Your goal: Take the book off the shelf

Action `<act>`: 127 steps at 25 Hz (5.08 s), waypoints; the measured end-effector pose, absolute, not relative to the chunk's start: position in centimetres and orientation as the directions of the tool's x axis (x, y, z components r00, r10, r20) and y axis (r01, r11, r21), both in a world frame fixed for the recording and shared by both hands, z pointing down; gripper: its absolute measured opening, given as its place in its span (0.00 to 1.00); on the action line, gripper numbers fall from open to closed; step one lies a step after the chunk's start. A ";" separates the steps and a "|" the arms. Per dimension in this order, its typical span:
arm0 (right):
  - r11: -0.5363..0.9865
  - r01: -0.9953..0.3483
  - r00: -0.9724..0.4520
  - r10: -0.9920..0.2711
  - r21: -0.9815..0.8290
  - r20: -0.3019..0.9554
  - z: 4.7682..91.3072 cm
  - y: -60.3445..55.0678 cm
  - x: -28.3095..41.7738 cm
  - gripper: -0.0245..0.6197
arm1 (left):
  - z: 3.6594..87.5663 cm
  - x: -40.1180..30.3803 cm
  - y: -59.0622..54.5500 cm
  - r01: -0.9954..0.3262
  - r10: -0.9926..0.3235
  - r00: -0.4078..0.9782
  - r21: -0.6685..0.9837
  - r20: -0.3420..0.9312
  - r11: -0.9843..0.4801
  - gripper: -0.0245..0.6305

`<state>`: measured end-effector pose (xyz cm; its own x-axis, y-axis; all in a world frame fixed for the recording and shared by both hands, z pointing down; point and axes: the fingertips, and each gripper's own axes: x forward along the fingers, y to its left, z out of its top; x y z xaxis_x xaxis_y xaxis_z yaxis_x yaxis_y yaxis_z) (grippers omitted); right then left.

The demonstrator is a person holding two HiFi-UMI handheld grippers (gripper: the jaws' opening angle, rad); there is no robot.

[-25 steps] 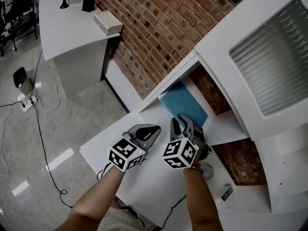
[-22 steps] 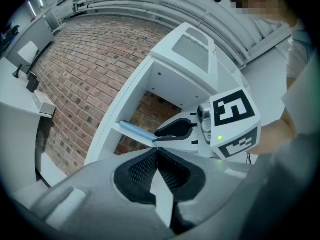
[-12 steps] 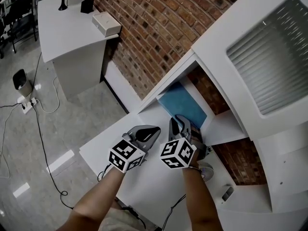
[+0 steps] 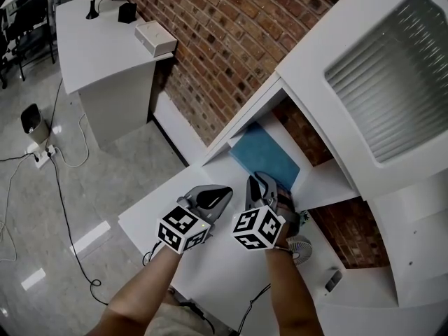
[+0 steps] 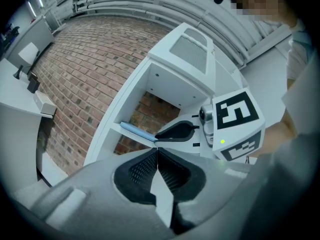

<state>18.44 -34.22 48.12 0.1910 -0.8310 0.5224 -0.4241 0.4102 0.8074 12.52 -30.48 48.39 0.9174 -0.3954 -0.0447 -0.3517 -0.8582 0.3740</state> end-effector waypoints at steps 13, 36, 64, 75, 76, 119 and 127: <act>0.407 -0.429 0.176 -0.838 0.807 0.516 47.9 -31.6 16.5 0.13 | 47.8 11.5 -29.1 -0.349 -0.392 0.919 0.369 -0.046 -0.861 0.05; 0.368 -0.405 0.215 -0.851 0.837 0.478 48.1 -30.3 15.3 0.14 | 47.5 9.7 -28.0 -0.350 -0.393 0.919 0.370 -0.044 -0.860 0.05; 0.314 -0.345 0.253 -0.876 0.885 0.410 47.2 -30.5 15.7 0.24 | 48.0 12.3 -30.5 -0.232 -0.350 0.936 0.682 -0.037 -0.693 0.13; 0.331 -0.336 0.226 -0.881 0.882 0.416 47.3 -30.6 15.6 0.24 | 47.8 14.4 -32.7 -0.148 -0.390 0.919 0.861 -0.062 -0.486 0.26; 0.331 -0.335 0.223 -0.882 0.882 0.416 47.3 -30.6 15.5 0.24 | 47.8 14.7 -33.0 -0.145 -0.398 0.915 0.869 -0.064 -0.473 0.26; 0.378 -0.531 0.054 -0.878 0.758 0.476 46.2 -28.8 16.5 0.25 | 47.9 18.3 -36.7 -0.035 -0.352 0.931 0.938 -0.096 -0.346 0.15; 0.335 -0.628 0.041 -0.887 0.702 0.461 45.2 -28.1 17.2 0.25 | 46.8 17.5 -35.9 -0.014 -0.374 0.918 0.929 -0.135 -0.369 0.13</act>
